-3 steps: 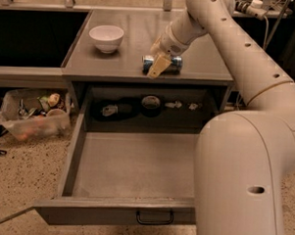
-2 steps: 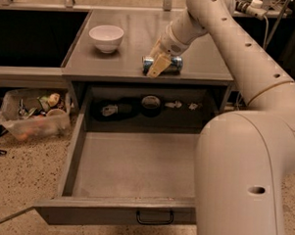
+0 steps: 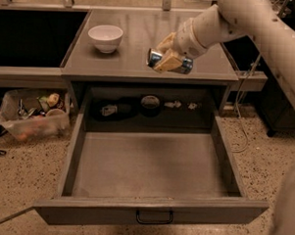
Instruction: Place redbull can into top drawer
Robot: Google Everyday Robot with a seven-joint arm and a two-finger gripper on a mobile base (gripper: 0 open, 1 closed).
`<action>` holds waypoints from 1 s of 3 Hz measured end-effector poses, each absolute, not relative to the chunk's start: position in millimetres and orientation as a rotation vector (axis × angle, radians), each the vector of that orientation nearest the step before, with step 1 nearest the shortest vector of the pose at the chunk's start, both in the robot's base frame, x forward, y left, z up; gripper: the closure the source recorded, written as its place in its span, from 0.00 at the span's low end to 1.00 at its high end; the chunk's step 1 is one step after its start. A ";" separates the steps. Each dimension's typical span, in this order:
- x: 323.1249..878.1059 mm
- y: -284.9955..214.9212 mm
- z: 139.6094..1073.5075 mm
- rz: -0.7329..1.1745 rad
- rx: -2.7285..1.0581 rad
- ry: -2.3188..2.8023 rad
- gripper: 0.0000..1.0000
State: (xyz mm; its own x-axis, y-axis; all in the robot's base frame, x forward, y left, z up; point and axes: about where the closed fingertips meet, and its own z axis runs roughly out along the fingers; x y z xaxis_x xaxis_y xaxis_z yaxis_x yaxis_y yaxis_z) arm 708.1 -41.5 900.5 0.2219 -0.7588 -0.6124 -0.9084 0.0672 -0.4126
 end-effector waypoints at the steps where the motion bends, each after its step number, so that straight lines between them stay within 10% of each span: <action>1: 660.9 -32.7 921.1 0.290 -1.618 1.428 1.00; 3: 588.3 1.7 800.4 0.437 -1.611 1.461 1.00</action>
Offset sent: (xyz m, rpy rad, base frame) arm -0.1570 0.0479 -0.1309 0.2493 0.0647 0.0677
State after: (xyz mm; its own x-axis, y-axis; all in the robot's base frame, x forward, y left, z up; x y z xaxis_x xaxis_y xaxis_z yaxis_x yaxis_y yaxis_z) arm 588.3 1.7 800.4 0.2424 -0.6094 -0.7549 -0.9240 0.0922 -0.3711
